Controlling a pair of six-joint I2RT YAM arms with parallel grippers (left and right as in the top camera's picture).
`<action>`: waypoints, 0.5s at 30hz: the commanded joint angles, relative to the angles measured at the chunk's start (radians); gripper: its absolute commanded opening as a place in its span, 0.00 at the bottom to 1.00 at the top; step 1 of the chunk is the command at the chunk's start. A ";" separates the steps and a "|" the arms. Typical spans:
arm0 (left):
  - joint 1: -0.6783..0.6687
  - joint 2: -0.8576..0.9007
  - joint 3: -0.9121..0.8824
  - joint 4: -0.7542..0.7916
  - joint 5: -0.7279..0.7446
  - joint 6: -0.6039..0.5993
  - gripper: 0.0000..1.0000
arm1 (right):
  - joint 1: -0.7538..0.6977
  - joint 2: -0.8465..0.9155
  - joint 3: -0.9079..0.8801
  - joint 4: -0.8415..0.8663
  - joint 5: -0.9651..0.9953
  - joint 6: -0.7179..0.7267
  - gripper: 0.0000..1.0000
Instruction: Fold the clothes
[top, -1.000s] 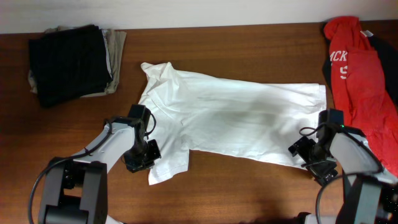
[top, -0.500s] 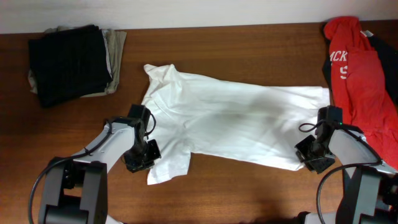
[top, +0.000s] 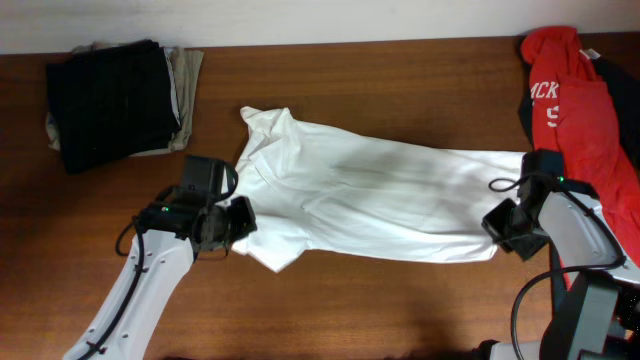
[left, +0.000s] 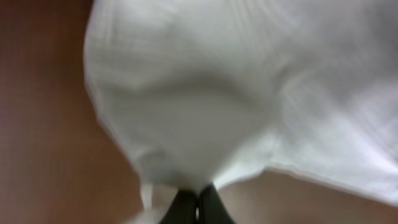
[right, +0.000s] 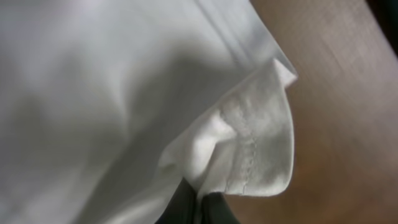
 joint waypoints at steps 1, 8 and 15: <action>-0.002 -0.003 0.015 0.126 0.011 0.013 0.01 | -0.006 -0.019 0.024 0.052 -0.039 -0.029 0.04; -0.002 0.011 0.015 0.468 -0.049 0.013 0.01 | -0.006 -0.019 0.024 0.206 -0.083 -0.029 0.04; -0.002 0.114 0.015 0.700 -0.065 0.013 0.01 | -0.006 -0.019 0.024 0.369 -0.086 -0.030 0.04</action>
